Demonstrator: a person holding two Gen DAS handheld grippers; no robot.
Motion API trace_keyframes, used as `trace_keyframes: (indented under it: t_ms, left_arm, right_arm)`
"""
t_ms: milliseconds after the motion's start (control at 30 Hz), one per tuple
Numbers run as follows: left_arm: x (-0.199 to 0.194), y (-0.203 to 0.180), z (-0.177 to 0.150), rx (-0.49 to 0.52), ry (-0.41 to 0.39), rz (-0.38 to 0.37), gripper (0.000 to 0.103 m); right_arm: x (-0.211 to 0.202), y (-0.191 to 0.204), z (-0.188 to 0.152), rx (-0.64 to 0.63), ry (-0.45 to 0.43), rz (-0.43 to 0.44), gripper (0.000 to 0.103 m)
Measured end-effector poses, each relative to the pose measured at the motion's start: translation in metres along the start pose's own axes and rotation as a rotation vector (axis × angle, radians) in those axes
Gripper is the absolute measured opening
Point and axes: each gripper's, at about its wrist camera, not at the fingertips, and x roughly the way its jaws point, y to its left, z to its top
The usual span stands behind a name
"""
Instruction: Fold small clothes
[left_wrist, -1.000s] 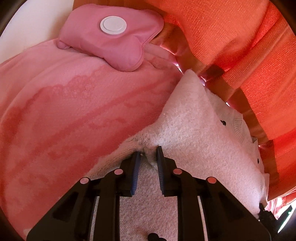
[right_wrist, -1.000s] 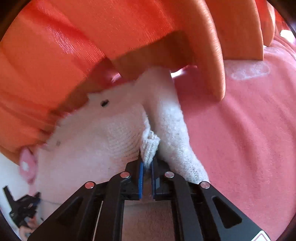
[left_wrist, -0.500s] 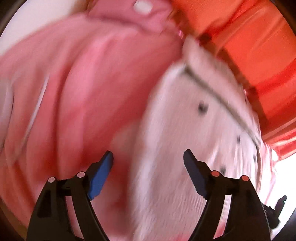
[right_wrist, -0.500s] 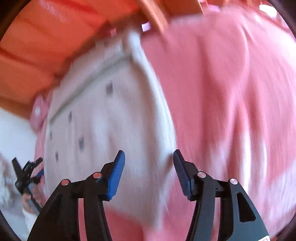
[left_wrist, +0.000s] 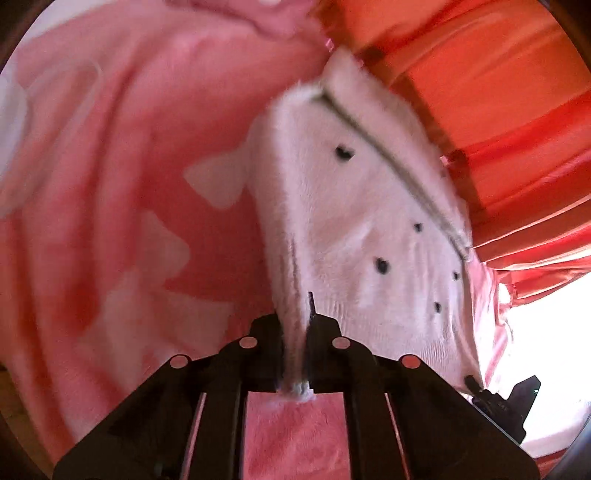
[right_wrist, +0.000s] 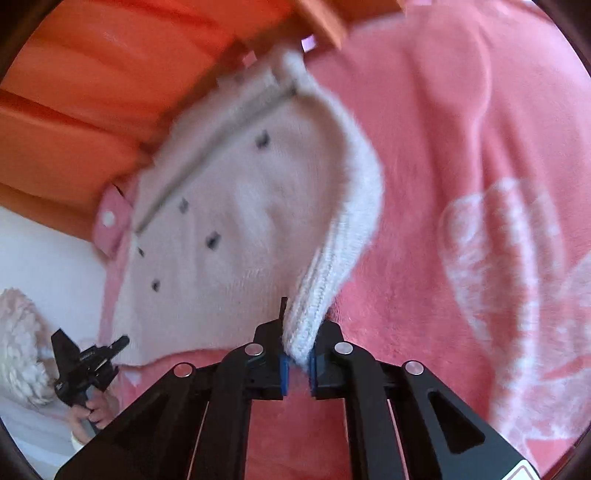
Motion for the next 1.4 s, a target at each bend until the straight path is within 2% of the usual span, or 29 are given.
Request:
trace_keyframes:
  t_ms: [67,167,333,400,467,567,633,733,800,900,1000,1033,1100,1233,1333,1400]
  left_arm:
    - [-0.031,-0.002,-0.012,0.031,-0.025,-0.028,0.006]
    - [-0.064,0.000,-0.038,0.084,-0.024,-0.027,0.006]
    - [-0.101,0.015,-0.112,0.139,0.035,-0.002,0.006]
    - [-0.114,0.024,-0.150,0.127,0.074,0.005,0.006]
    - [-0.133,0.026,-0.176,0.106,0.075,0.015,0.006]
    - [-0.158,0.019,-0.182,0.070,0.044,-0.013,0.006]
    - [-0.176,0.002,-0.161,0.100,-0.030,-0.050,0.006]
    - [-0.178,-0.042,-0.108,0.216,-0.181,-0.101,0.006]
    - [-0.160,-0.069,-0.061,0.268,-0.280,-0.127,0.007]
    - [-0.107,-0.095,0.008,0.253,-0.350,-0.123,0.007]
    - [-0.051,-0.106,0.053,0.214,-0.372,-0.049,0.007]
    - [-0.027,-0.109,0.065,0.212,-0.375,-0.006,0.007]
    - [0.014,-0.106,0.084,0.178,-0.348,0.026,0.007]
    - [0.070,-0.081,0.108,0.108,-0.311,0.079,0.007]
    - [0.092,-0.069,0.111,0.118,-0.292,0.130,0.007]
    - [0.099,-0.066,0.112,0.117,-0.271,0.138,0.007]
  right_arm:
    - [-0.031,0.002,-0.016,-0.055,-0.049,-0.021,0.005]
    - [-0.061,-0.002,-0.046,-0.095,-0.066,-0.051,0.005]
    - [-0.102,-0.023,-0.114,-0.121,-0.012,-0.093,0.005]
    - [-0.117,-0.030,-0.145,-0.114,0.039,-0.091,0.005]
    - [-0.136,-0.031,-0.164,-0.134,0.065,-0.099,0.005]
    - [-0.168,-0.025,-0.169,-0.151,0.038,-0.078,0.005]
    - [-0.189,-0.017,-0.151,-0.160,-0.060,-0.029,0.005]
    - [-0.197,-0.001,-0.083,-0.185,-0.282,0.066,0.005]
    - [-0.179,0.003,-0.035,-0.172,-0.385,0.094,0.005]
    - [-0.128,0.001,0.039,-0.067,-0.458,0.121,0.005]
    - [-0.055,-0.007,0.103,0.047,-0.454,0.086,0.005]
    - [-0.037,-0.008,0.116,0.080,-0.448,0.078,0.005]
    - [0.008,-0.012,0.142,0.146,-0.417,0.052,0.005]
    - [0.063,-0.018,0.167,0.198,-0.378,0.009,0.005]
    - [0.090,-0.021,0.172,0.200,-0.350,-0.022,0.006]
    - [0.108,-0.024,0.173,0.214,-0.299,-0.045,0.007]
